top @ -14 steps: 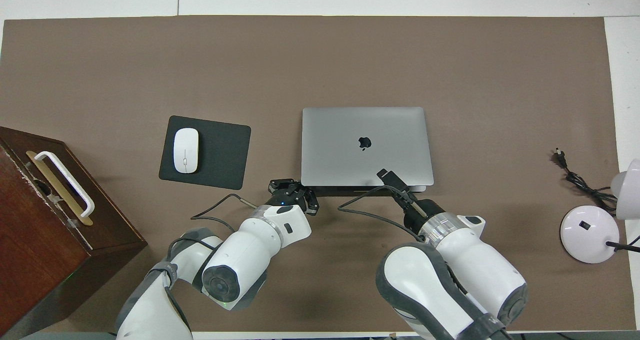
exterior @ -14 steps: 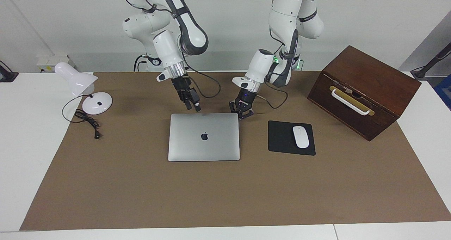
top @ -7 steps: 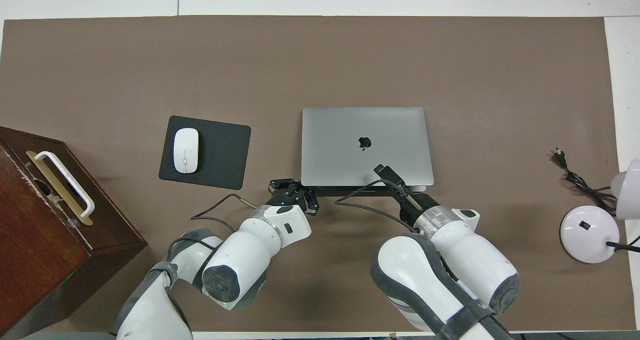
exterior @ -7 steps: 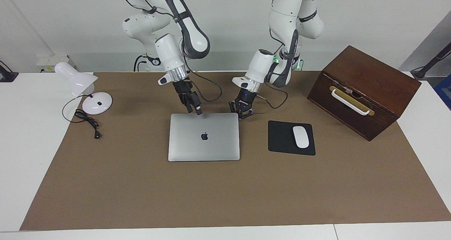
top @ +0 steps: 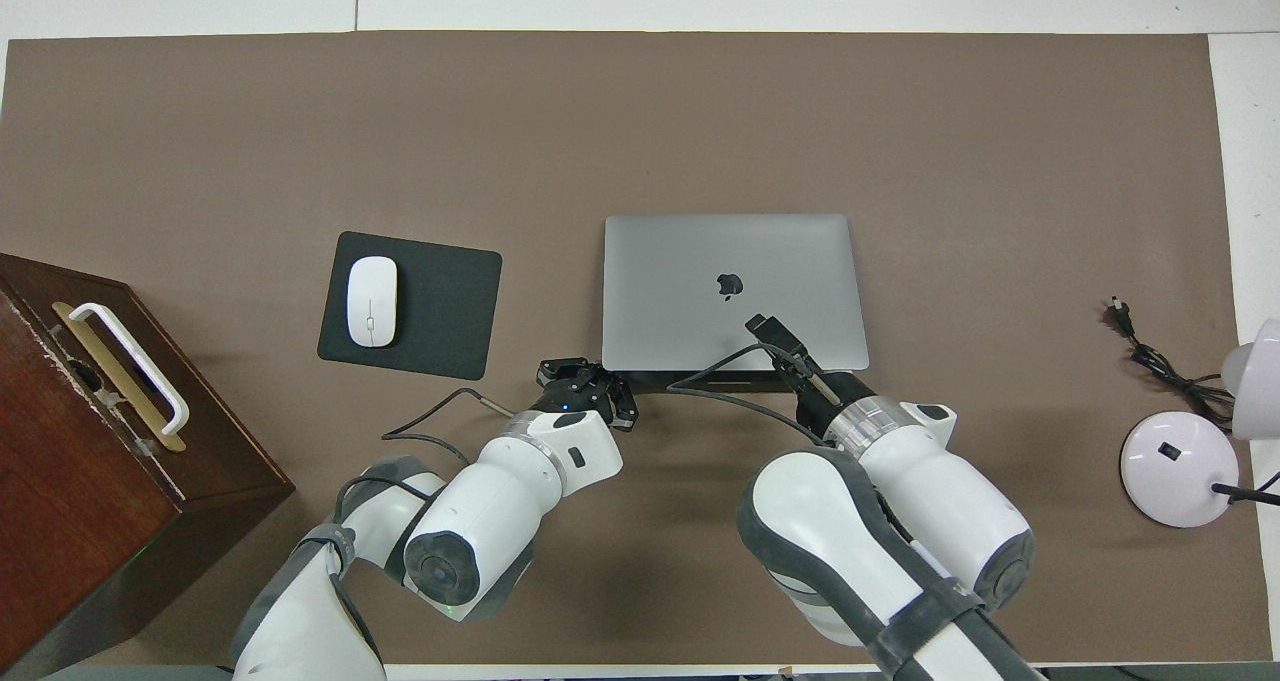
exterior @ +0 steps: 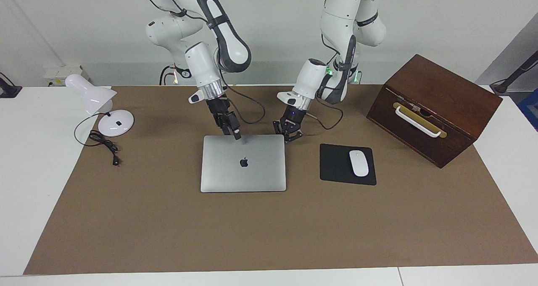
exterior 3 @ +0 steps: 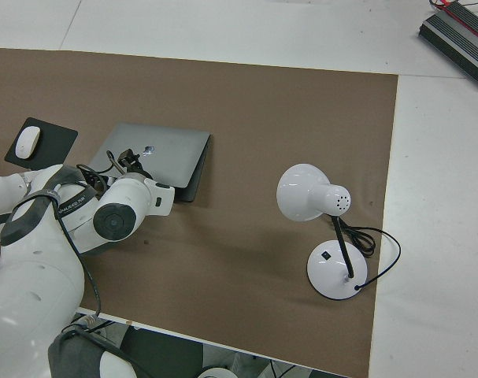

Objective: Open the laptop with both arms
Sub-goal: 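Lift the laptop lid upward with the right gripper while the left gripper holds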

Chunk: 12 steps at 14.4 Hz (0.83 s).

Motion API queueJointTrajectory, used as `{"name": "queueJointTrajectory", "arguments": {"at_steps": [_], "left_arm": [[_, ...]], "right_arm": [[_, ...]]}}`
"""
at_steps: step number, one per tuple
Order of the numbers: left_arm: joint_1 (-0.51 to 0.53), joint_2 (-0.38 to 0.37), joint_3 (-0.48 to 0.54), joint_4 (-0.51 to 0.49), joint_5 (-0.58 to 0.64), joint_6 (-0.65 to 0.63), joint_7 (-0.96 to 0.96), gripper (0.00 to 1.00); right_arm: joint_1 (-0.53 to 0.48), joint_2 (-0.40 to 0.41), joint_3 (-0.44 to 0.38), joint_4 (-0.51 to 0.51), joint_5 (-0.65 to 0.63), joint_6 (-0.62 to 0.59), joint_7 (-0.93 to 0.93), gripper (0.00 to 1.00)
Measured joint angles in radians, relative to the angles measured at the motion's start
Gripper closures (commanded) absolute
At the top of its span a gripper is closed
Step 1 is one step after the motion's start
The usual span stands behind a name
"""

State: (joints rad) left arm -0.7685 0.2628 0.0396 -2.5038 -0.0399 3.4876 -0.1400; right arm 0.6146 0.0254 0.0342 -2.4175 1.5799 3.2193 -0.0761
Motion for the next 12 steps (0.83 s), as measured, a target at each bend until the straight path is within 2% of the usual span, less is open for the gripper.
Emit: {"name": "queueJointTrajectory", "arguments": {"at_steps": [5, 12], "left_arm": [[0.000, 0.000, 0.000, 0.000, 0.000, 0.000, 0.000, 1.00], [0.000, 0.001, 0.000, 0.000, 0.000, 0.001, 0.000, 1.00]], "right_arm": [[-0.011, 0.015, 0.000, 0.047, 0.000, 0.000, -0.009, 0.00], [-0.012, 0.075, 0.000, 0.191, 0.004, 0.000, -0.009, 0.00]]}}
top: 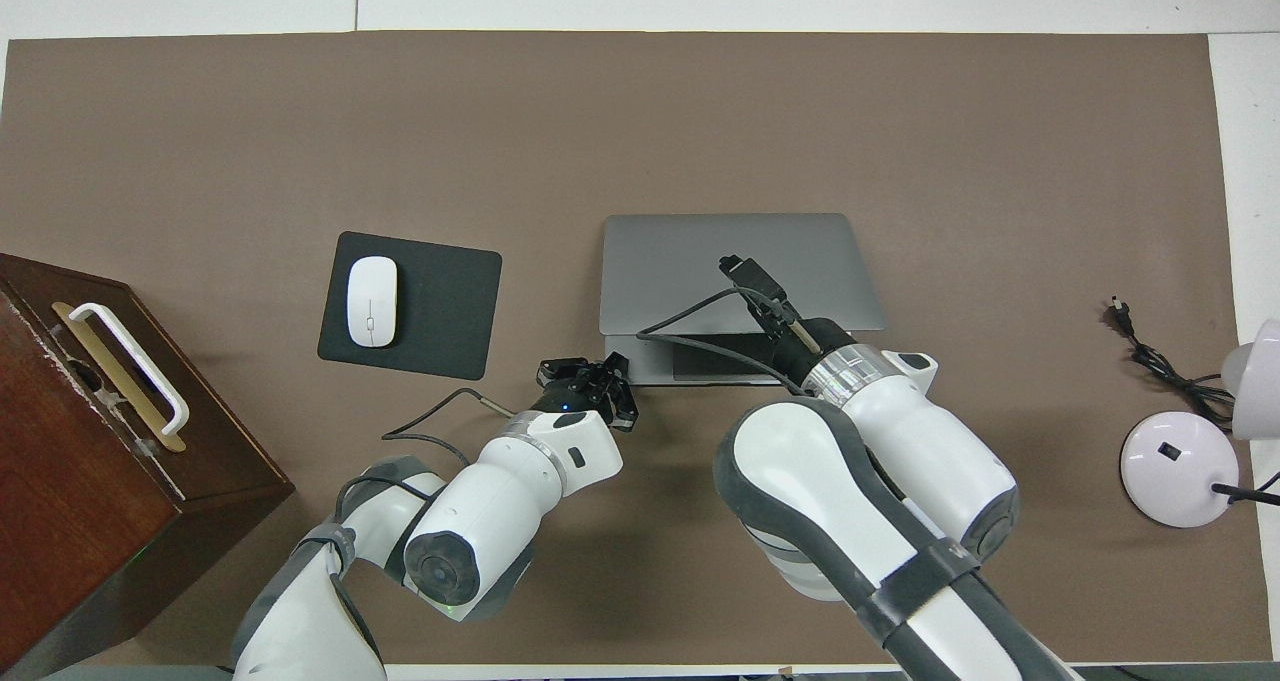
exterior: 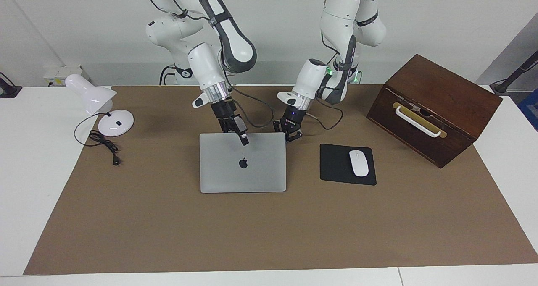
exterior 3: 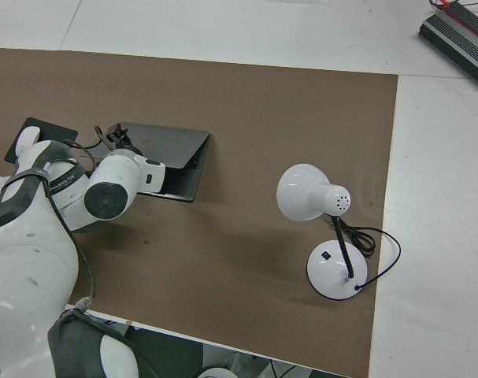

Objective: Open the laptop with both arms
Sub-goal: 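Lift the laptop lid upward with the right gripper while the left gripper holds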

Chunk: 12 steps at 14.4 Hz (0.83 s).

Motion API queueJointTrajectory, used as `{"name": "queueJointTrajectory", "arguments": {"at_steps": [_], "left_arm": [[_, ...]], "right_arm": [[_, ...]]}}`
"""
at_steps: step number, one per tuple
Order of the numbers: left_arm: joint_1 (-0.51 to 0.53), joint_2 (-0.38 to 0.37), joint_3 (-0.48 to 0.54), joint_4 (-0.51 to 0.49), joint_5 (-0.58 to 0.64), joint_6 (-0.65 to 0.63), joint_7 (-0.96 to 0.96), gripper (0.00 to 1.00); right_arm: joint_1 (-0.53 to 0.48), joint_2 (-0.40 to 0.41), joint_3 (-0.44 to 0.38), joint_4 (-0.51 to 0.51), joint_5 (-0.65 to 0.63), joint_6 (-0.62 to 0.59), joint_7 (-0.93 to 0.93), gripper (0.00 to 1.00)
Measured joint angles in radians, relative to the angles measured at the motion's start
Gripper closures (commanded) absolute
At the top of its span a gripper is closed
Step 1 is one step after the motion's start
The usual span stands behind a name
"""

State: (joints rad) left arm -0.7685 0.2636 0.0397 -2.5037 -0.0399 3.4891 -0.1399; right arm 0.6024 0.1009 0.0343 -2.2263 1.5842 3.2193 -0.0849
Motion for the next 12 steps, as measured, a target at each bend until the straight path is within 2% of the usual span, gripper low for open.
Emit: {"name": "queueJointTrajectory", "arguments": {"at_steps": [12], "left_arm": [[0.000, 0.000, 0.000, 0.000, 0.000, 0.001, 0.000, 1.00]], "right_arm": [[-0.082, 0.103, -0.001, 0.238, -0.001, -0.007, -0.008, 0.00]]}}
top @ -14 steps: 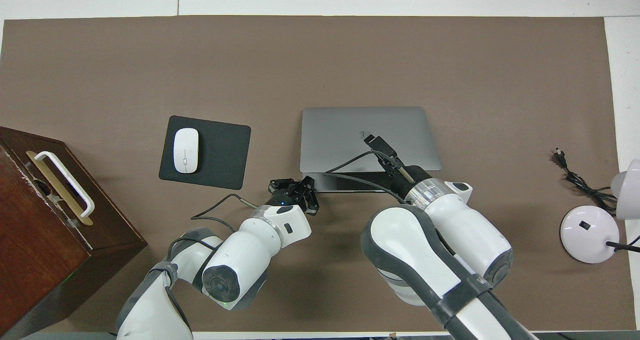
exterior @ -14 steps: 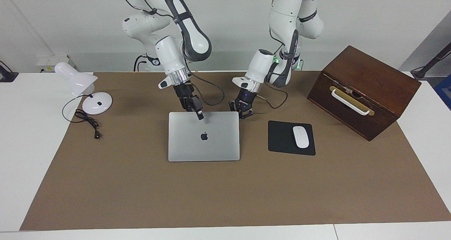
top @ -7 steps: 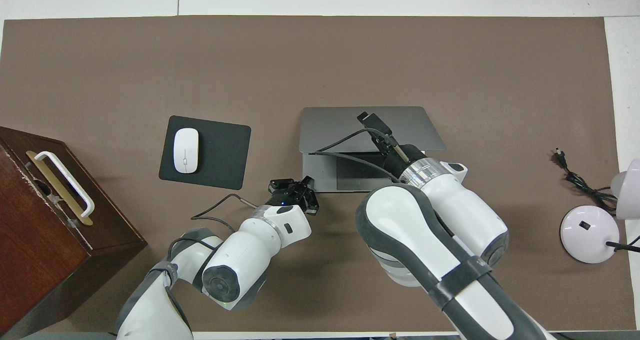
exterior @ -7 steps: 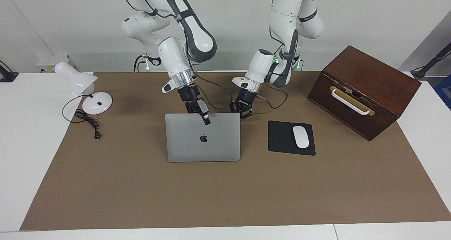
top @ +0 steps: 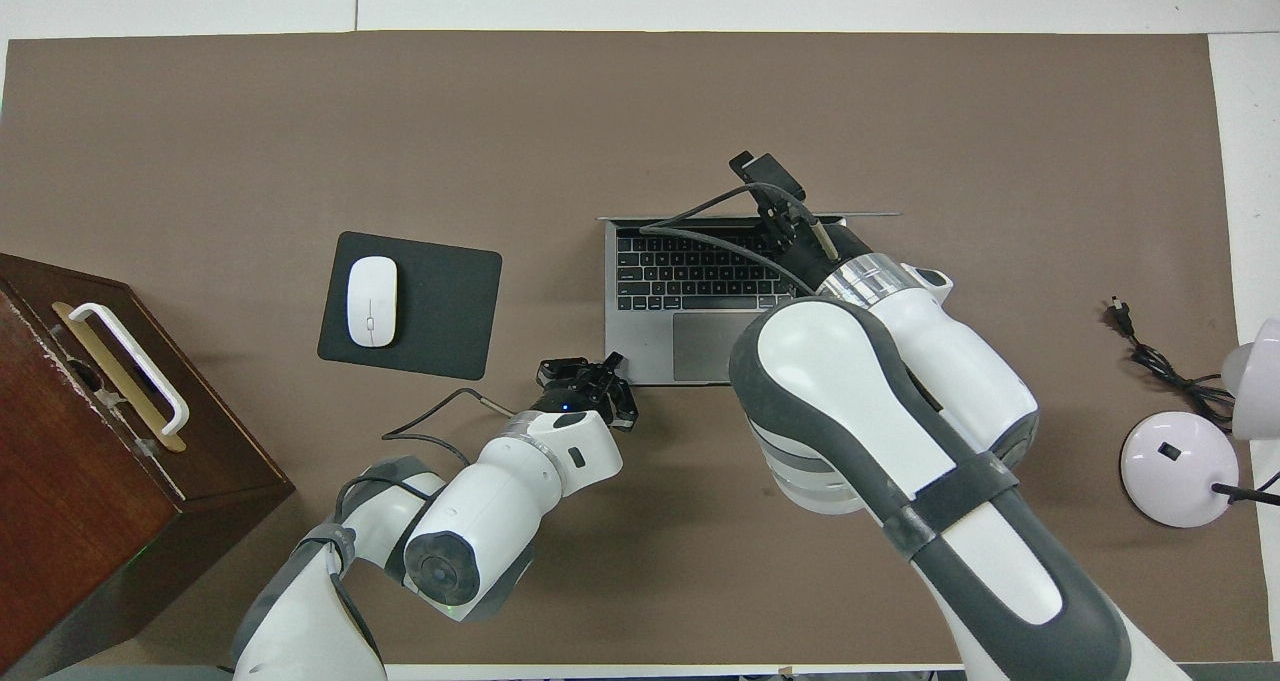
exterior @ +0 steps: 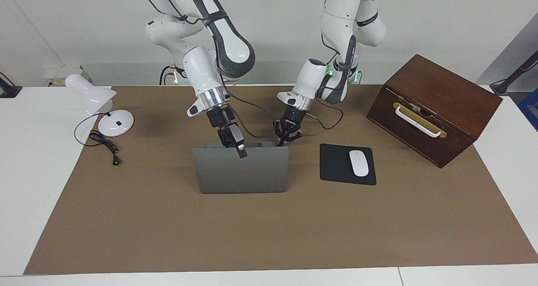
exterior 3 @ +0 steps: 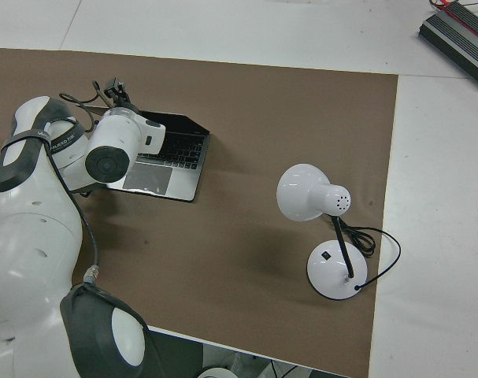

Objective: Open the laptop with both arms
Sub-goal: 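Lift the laptop lid upward with the right gripper while the left gripper holds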

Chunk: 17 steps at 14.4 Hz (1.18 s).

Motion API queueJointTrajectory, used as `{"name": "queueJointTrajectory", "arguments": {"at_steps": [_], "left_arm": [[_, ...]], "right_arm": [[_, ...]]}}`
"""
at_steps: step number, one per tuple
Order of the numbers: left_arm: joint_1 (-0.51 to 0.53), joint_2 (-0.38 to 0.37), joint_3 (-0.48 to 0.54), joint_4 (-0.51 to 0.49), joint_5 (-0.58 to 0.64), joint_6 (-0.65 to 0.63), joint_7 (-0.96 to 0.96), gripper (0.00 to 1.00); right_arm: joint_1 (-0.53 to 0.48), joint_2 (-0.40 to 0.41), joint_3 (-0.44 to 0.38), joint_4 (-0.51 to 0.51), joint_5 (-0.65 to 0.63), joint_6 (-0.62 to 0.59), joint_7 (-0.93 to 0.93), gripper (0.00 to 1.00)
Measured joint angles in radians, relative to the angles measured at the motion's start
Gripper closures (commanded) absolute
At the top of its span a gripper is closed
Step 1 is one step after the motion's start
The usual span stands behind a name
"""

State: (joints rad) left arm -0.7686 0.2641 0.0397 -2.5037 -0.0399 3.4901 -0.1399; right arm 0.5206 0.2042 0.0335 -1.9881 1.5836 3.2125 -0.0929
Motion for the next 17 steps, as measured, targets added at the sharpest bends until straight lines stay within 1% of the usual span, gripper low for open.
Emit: {"name": "queueJointTrajectory", "arguments": {"at_steps": [3, 11, 17], "left_arm": [[0.000, 0.000, 0.000, 0.000, 0.000, 0.000, 0.000, 1.00], [0.000, 0.000, 0.000, 0.000, 0.000, 0.000, 0.000, 1.00], [0.000, 0.000, 0.000, 0.000, 0.000, 0.001, 0.000, 1.00]], "right_arm": [[-0.023, 0.006, 0.000, 0.022, -0.001, -0.009, -0.010, 0.00], [-0.086, 0.031, -0.001, 0.109, -0.007, -0.080, -0.015, 0.00], [-0.095, 0.034, 0.000, 0.117, -0.007, -0.093, -0.016, 0.00]]}}
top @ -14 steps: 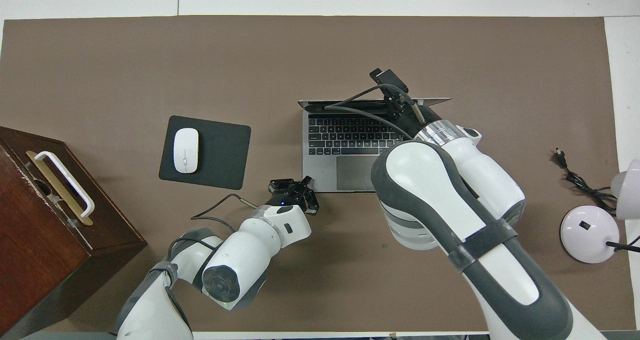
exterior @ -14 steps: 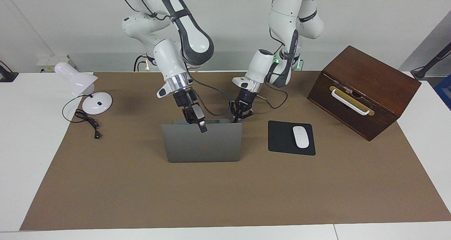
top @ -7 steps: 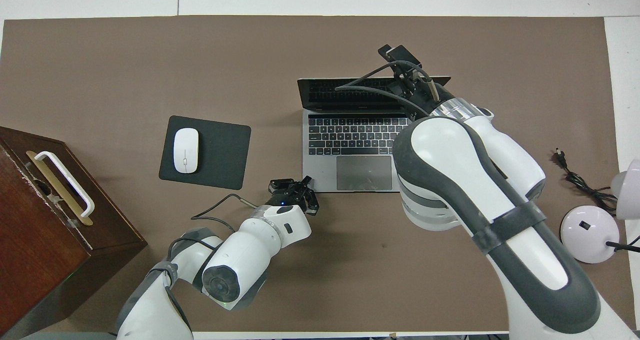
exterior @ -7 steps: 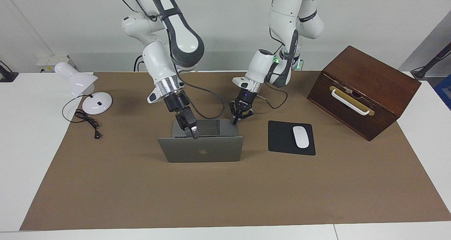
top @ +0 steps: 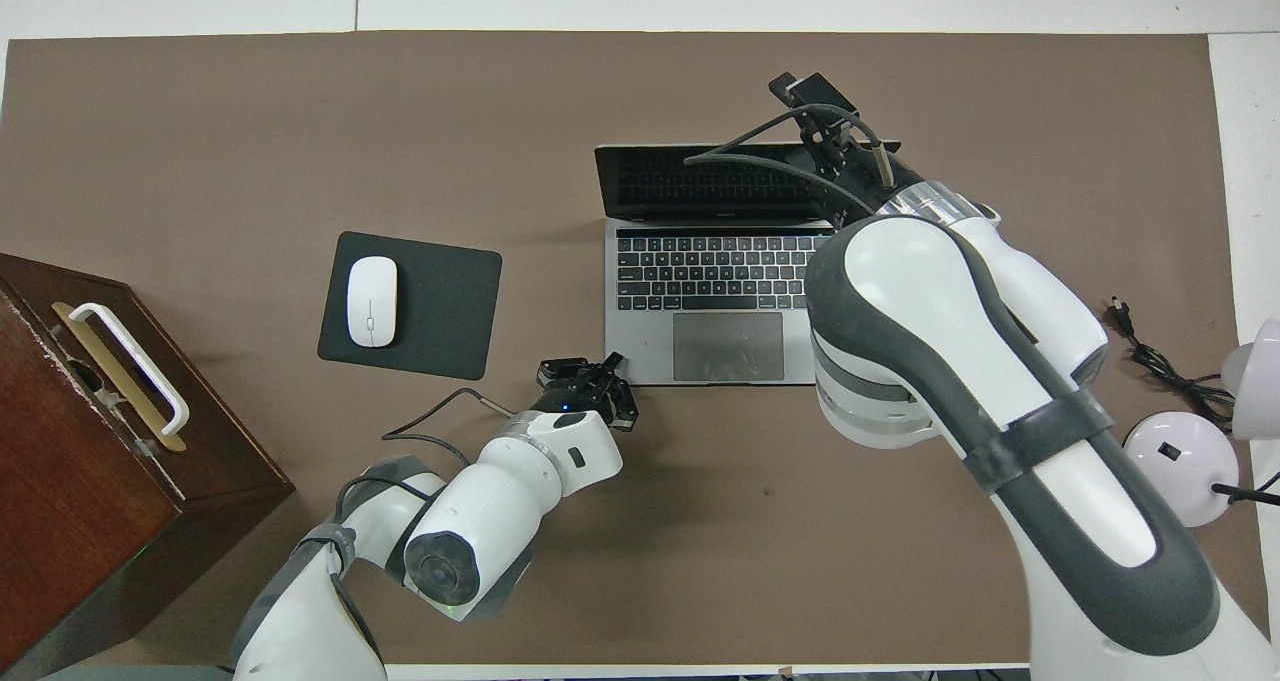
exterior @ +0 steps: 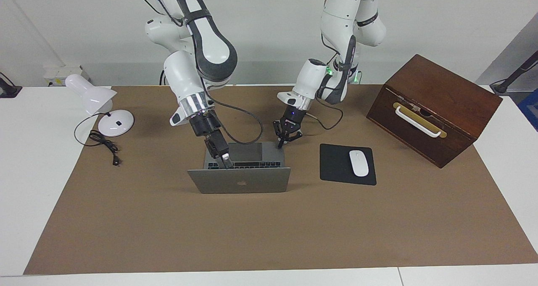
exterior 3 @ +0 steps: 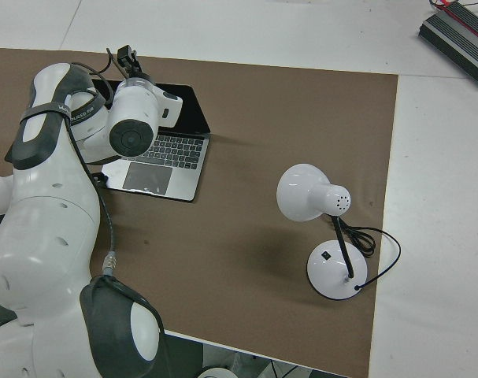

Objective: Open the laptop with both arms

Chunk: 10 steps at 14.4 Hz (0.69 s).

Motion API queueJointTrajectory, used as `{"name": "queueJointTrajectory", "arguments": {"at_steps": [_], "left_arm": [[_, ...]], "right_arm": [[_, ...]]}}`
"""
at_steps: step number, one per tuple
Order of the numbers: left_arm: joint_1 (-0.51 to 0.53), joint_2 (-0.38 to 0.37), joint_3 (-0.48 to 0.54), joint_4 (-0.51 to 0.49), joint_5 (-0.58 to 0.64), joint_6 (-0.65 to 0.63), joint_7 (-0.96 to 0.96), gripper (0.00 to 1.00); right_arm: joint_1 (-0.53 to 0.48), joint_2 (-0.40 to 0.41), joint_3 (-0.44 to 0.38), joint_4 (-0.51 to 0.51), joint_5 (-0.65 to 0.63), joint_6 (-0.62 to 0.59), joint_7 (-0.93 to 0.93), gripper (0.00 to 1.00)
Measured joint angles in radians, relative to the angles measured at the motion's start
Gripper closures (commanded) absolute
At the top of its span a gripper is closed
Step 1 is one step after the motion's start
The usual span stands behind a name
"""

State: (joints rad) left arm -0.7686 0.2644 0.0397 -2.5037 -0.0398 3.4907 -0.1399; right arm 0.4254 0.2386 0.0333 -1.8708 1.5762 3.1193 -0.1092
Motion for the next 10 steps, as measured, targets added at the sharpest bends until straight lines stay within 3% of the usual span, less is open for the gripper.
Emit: {"name": "queueJointTrajectory", "arguments": {"at_steps": [4, 10], "left_arm": [[0.000, 0.000, 0.000, 0.000, 0.000, 0.000, 0.000, 1.00], [0.000, 0.000, 0.000, 0.000, 0.000, 0.001, -0.022, 1.00]], "right_arm": [[0.046, 0.003, 0.007, 0.006, 0.007, 0.004, 0.024, 0.00], [0.200, 0.000, 0.010, 0.117, 0.006, 0.139, 0.174, 0.00]]}}
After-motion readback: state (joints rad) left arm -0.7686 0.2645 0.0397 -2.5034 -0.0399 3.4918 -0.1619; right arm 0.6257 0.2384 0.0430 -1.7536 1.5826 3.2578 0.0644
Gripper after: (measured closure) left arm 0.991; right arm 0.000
